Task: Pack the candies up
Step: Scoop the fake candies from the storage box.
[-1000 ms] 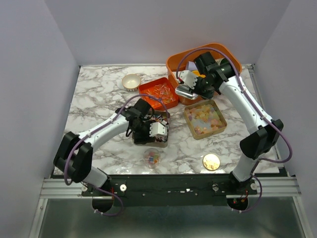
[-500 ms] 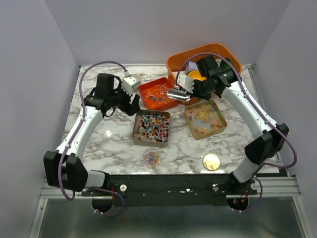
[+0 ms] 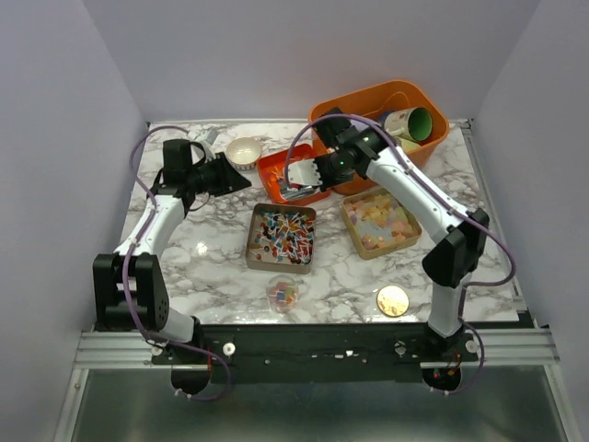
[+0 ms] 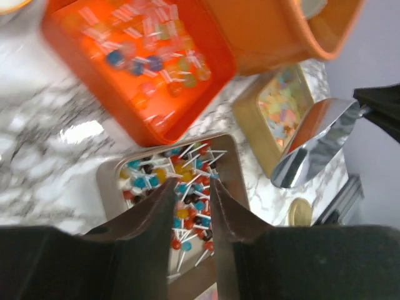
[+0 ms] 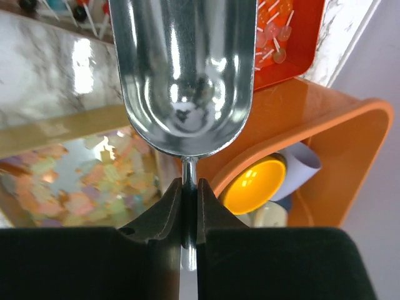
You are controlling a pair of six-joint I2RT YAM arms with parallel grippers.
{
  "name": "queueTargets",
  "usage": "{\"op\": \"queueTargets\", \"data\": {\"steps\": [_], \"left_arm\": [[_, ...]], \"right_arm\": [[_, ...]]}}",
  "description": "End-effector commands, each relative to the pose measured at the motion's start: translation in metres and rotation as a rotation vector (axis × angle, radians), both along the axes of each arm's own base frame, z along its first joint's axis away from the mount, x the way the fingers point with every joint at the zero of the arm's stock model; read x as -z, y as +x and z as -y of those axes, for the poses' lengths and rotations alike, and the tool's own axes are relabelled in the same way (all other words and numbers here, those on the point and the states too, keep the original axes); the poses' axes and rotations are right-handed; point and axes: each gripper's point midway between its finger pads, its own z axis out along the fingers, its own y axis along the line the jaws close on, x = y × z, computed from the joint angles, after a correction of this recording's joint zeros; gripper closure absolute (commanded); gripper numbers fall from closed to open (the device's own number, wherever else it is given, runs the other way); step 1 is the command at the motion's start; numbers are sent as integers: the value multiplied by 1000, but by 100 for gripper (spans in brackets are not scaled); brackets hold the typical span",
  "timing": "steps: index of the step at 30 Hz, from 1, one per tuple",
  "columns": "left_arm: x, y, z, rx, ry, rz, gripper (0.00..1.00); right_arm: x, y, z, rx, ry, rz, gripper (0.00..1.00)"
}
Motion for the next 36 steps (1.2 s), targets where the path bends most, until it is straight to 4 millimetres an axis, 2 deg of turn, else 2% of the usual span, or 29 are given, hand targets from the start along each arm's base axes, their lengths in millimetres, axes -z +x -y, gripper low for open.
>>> {"op": "queueTargets", "data": {"steps": [1, 2, 3, 4, 6, 7, 8, 10, 11, 13, 15, 17, 18, 22, 24, 25, 27, 29, 31, 32, 36], "left_arm": [[43, -17, -64, -332, 14, -243, 76], [53, -27, -70, -365, 18, -311, 87], [60, -31, -77, -410, 17, -354, 94], [67, -39, -84, -450, 9, -391, 100], [78, -48, -86, -484, -14, -443, 100], [86, -57, -82, -496, -46, -487, 100], [89, -57, -81, -509, -67, -487, 100], [104, -72, -74, -555, -145, -577, 100], [105, -71, -71, -559, -179, -574, 100], [115, -88, -66, -573, -218, -624, 100], [117, -96, -63, -589, -259, -651, 100], [123, -110, -59, -600, -278, -680, 100], [125, -114, -58, -602, -282, -687, 100], [143, -135, -60, -640, -249, -747, 100], [148, -140, -60, -641, -237, -767, 100], [151, -143, -57, -634, -232, -776, 100], [154, -145, -55, -633, -227, -781, 100], [157, -150, -52, -634, -208, -790, 100], [160, -153, -53, -639, -198, -795, 100], [161, -154, -54, -638, -190, -797, 100], [160, -155, -55, -647, -184, -785, 100]], "right_arm": [[3, 24, 18, -164, -404, 124, 99], [7, 23, 14, -194, -447, 129, 99], [7, 25, 12, -233, -487, 148, 99], [12, 25, 19, -246, -566, 159, 99], [11, 27, 11, -310, -624, 220, 99], [18, 27, 16, -329, -692, 231, 99], [20, 26, 12, -359, -718, 255, 99], [9, 32, 7, -406, -790, 344, 99], [22, 27, 6, -446, -840, 342, 99], [24, 28, -3, -481, -886, 383, 99], [23, 26, -13, -490, -956, 414, 99], [26, 27, -24, -488, -1023, 437, 99], [20, 29, -29, -474, -1037, 461, 99], [15, 41, -45, -462, -1133, 541, 99], [12, 45, -55, -485, -1164, 585, 99], [20, 45, -56, -507, -1180, 584, 99], [23, 46, -57, -526, -1209, 601, 99], [37, 41, -52, -562, -1243, 584, 99], [37, 36, -55, -594, -1244, 604, 99], [48, 31, -53, -625, -1255, 590, 99], [61, 12, -51, -655, -1236, 538, 99]]}}
